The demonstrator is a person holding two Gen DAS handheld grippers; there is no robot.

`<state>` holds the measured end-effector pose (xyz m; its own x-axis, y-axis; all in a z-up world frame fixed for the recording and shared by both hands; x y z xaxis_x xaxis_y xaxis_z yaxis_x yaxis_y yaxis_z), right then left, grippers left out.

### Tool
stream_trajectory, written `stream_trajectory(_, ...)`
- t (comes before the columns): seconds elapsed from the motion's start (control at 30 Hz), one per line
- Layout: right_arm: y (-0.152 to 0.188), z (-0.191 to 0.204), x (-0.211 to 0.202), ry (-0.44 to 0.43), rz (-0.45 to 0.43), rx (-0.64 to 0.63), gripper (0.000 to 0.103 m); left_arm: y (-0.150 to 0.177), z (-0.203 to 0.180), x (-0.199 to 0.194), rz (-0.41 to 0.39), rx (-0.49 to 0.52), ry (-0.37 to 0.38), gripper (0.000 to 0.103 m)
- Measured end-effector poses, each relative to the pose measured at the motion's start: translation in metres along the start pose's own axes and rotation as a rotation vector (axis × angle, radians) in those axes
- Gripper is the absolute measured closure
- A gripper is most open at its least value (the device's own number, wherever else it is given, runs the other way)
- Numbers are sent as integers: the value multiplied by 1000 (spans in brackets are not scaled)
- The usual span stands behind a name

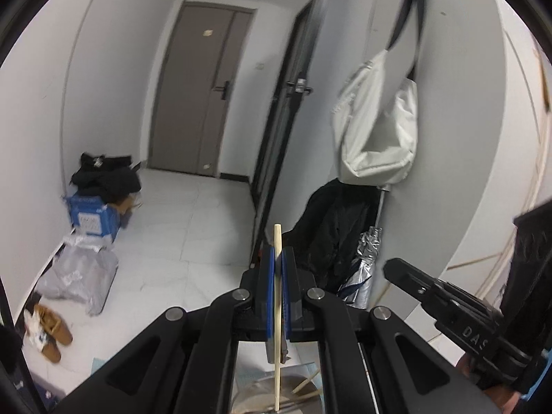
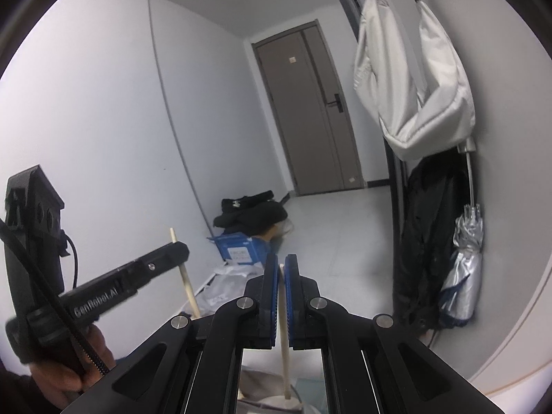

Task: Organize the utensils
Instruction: 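Lower both chopsticks into the white holder and open both tools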

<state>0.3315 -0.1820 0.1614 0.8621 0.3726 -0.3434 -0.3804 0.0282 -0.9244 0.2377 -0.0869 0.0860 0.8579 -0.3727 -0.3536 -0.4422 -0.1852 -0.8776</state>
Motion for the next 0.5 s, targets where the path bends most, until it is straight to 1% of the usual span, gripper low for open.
stream_trajectory(0.17,13,-10,12,5,6,2,100,7,-7,11,9,87,29,103)
stream_trajectory(0.3,27,-16,19,4,28,15,100,13,-5,19,42,98,44,103)
stream_trajectory(0.4,33,-16,19,-10,27,22,100,21,-3,21,59,116,48,103)
stream_trajectory(0.5,38,-13,17,-12,26,9,100,26,-6,22,81,133,66,103)
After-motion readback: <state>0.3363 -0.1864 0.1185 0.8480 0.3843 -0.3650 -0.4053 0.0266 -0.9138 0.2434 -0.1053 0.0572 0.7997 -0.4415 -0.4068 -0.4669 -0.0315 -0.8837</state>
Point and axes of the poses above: each gripper's, at about its wrist camera, not at the fingertips, and x roughly the way its jaws point, z to its left, y to its underside, the point moved 7 cm from there along x, roughly the way its jaws point, and after that the axes turned 5 degrees about -x, right-handed, at the moved point
